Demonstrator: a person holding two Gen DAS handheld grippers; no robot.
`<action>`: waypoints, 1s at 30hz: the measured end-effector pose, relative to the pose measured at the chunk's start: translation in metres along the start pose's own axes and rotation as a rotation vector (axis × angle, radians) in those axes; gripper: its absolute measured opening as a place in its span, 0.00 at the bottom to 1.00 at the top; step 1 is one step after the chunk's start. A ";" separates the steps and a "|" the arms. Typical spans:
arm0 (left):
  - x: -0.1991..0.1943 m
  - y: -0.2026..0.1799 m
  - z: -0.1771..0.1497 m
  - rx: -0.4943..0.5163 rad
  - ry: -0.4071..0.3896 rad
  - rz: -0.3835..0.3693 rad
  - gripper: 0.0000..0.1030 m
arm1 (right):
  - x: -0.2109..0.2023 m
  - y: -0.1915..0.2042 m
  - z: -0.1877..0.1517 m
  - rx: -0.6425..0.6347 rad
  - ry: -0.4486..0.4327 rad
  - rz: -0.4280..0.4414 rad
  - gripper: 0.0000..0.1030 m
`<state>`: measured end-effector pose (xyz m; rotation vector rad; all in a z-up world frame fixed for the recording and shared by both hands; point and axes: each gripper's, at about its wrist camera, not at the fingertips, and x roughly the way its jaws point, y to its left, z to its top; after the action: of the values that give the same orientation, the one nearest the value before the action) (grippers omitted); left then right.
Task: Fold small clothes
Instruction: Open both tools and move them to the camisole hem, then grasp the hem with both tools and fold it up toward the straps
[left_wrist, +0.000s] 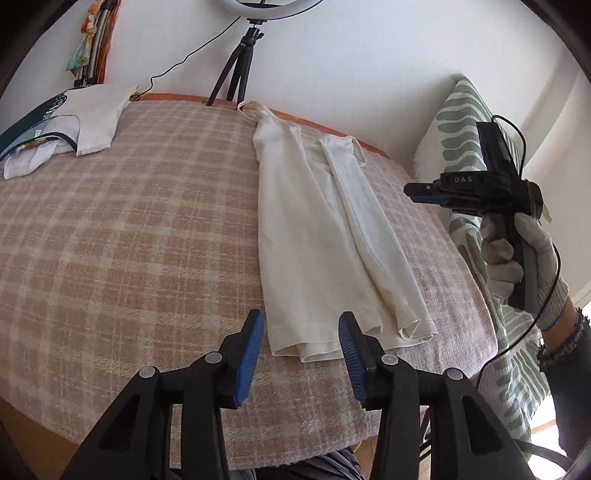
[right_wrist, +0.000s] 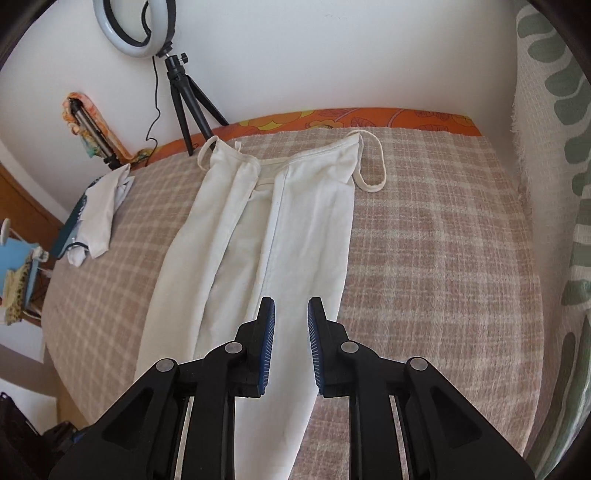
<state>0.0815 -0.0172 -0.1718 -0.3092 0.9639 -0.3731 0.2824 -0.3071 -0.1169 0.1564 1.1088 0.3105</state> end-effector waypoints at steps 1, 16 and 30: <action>0.003 0.009 0.002 -0.030 0.021 -0.015 0.42 | -0.005 -0.002 -0.014 0.012 0.007 0.005 0.17; 0.041 0.024 0.001 -0.142 0.147 -0.154 0.39 | -0.009 -0.027 -0.145 0.258 0.065 0.201 0.38; 0.033 0.026 0.006 -0.120 0.147 -0.179 0.01 | 0.005 -0.022 -0.152 0.322 0.040 0.333 0.04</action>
<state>0.1076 -0.0078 -0.2035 -0.4850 1.1088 -0.5077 0.1514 -0.3310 -0.1943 0.6266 1.1667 0.4310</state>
